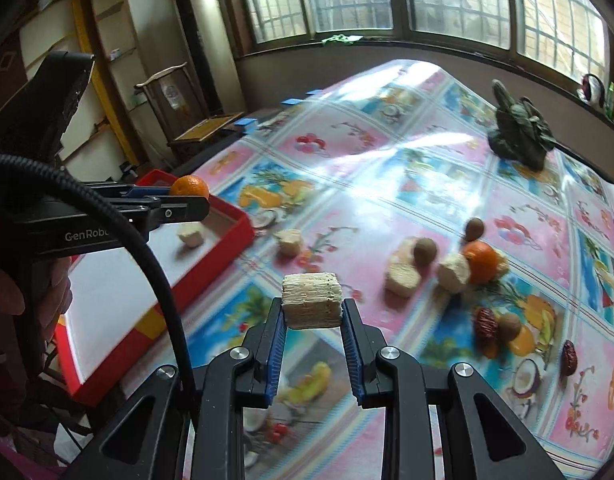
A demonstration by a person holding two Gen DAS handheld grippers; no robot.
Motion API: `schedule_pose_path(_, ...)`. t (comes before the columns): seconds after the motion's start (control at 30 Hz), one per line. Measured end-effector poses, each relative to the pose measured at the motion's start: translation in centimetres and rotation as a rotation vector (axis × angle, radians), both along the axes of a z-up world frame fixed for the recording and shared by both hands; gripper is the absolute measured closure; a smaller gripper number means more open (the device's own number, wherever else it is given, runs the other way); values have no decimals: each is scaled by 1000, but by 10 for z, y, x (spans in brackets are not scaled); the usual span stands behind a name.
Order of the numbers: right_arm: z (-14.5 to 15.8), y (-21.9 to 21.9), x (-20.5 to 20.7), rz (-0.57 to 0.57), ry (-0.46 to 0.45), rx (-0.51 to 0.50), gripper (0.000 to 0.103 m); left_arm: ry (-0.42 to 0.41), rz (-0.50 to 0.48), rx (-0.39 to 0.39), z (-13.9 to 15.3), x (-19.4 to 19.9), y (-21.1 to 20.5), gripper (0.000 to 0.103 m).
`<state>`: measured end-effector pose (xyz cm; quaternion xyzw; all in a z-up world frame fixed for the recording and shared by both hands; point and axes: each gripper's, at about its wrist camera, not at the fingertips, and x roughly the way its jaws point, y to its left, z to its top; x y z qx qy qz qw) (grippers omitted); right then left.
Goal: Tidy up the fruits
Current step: 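Lower the orange into the red tray with the left tool while the right tool releases the rice cake there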
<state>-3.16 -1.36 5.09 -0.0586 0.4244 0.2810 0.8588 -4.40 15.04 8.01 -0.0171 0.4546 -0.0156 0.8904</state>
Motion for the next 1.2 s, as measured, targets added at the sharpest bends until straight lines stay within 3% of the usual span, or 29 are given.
schedule_pose_path(0.3,9,67,-13,129,6,30,77,35,92,7,-18,-24,54,71)
schedule_pose_path(0.67,-11,143,-1,235,73,-16,77,71,155,22,-46,-21,81,71)
schedule_pose_path(1.2,-46,173,16,219,116,-86,76,64,216,62,-53,-20,89,69)
